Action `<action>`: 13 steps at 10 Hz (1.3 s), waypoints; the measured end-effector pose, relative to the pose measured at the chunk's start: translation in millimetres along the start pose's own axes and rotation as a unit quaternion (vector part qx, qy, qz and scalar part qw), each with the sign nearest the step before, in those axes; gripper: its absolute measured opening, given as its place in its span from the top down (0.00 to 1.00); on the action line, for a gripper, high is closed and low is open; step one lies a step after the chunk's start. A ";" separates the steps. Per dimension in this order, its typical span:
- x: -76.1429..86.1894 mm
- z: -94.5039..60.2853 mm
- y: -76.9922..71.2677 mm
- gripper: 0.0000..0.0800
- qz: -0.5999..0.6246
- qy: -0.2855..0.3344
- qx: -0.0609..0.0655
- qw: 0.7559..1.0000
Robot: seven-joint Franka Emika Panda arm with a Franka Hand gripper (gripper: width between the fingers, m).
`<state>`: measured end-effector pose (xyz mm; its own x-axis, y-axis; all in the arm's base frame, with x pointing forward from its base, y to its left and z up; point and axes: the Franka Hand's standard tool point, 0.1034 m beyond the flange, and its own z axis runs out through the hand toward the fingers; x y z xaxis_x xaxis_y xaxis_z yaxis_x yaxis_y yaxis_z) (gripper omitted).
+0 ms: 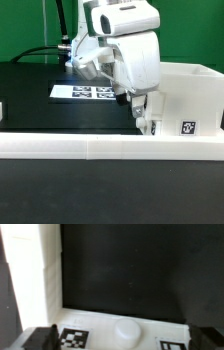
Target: Assemble drawer
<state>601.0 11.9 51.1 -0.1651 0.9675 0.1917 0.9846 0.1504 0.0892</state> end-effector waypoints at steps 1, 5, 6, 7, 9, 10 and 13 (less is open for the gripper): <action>1.7 0.5 -0.3 0.19 0.016 0.000 0.000 1.000; 5.2 2.4 0.5 0.19 0.054 0.000 -0.003 0.999; 9.9 4.3 1.6 0.19 0.053 0.000 -0.012 0.999; 7.5 4.1 1.1 0.19 0.050 -0.001 -0.012 0.999; 7.6 4.6 0.8 0.19 0.051 0.000 -0.012 0.999; 7.5 4.7 0.7 0.19 0.051 0.000 -0.012 0.999; 18.6 4.0 3.4 0.19 0.059 0.002 -0.011 0.998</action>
Offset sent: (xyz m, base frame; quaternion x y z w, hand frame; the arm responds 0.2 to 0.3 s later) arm 0.0026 0.0276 0.0027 -0.0054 0.0114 0.0303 0.9995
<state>601.5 31.2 51.1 -0.0489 0.9775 0.2051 0.9958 0.0317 0.0864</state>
